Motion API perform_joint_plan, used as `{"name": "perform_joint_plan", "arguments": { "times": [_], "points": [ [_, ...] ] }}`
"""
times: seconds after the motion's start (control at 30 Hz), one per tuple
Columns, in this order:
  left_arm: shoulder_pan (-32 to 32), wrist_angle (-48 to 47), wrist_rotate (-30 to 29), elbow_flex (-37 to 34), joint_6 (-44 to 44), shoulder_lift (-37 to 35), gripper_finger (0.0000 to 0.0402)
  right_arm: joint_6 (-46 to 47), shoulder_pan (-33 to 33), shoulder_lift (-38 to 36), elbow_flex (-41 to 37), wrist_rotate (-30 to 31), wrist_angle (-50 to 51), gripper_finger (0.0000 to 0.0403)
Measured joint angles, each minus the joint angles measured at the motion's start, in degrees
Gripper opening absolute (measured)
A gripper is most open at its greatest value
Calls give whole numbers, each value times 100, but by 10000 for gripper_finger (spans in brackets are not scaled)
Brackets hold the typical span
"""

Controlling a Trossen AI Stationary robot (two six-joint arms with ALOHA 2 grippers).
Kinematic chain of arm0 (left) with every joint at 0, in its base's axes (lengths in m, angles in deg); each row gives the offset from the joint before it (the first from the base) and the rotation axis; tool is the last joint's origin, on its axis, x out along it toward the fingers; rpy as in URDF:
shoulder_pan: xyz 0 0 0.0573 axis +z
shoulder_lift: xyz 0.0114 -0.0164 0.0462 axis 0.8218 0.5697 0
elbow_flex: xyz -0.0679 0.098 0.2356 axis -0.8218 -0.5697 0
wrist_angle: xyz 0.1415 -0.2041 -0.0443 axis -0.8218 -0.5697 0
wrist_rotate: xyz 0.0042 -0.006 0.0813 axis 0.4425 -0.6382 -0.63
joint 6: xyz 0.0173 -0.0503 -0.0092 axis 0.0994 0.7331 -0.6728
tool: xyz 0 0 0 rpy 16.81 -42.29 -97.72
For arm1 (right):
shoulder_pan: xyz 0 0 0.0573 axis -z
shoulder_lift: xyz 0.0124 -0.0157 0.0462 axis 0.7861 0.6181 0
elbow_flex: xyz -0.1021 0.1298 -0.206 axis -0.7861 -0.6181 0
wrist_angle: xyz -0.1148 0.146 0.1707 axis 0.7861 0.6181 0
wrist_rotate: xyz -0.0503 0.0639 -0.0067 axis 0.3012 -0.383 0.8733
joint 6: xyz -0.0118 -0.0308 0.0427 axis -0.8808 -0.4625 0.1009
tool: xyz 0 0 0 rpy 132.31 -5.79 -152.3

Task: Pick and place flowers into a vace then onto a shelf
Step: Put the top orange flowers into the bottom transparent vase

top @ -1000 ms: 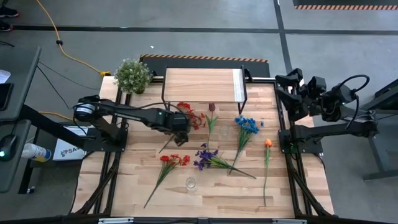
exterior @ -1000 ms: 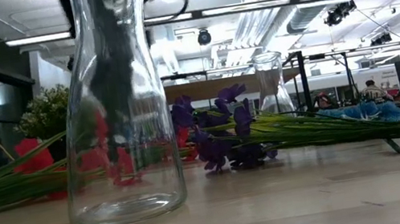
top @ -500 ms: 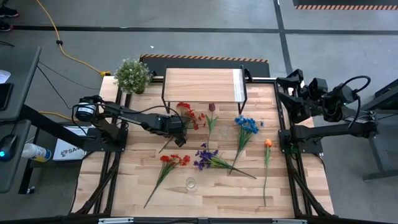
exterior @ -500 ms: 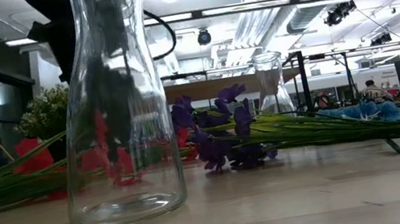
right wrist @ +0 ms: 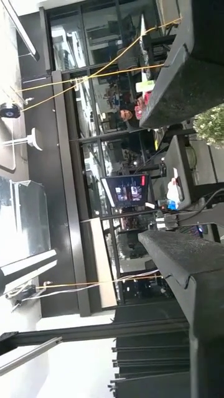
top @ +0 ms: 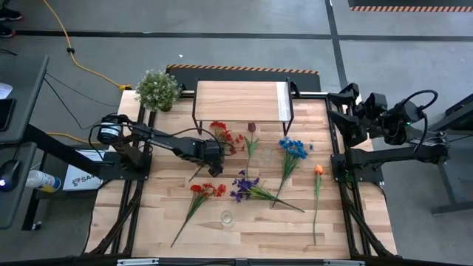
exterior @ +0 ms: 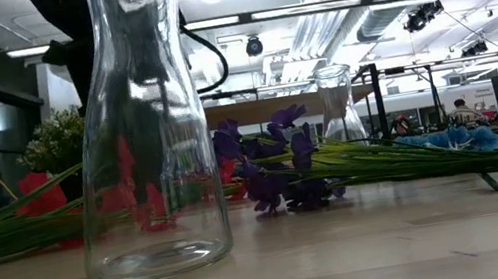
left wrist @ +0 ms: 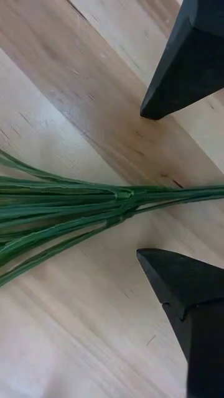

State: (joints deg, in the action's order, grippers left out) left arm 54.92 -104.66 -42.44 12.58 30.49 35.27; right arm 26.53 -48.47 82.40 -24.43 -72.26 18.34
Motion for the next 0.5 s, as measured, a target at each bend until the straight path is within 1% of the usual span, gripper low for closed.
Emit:
{"name": "perform_joint_plan", "arguments": {
  "times": [0.33, 0.4, 0.5],
  "points": [
    [3, 47, 136, -2, -2, 99, 396, 163, -2, 0, 0, -18, 4, 271],
    [3, 37, 170, -2, 6, 99, 388, 168, -2, 0, 0, -16, 4, 271],
    [1, -8, 181, -1, 110, 108, 360, 170, -2, 0, 0, -18, 4, 271]
  ]
}}
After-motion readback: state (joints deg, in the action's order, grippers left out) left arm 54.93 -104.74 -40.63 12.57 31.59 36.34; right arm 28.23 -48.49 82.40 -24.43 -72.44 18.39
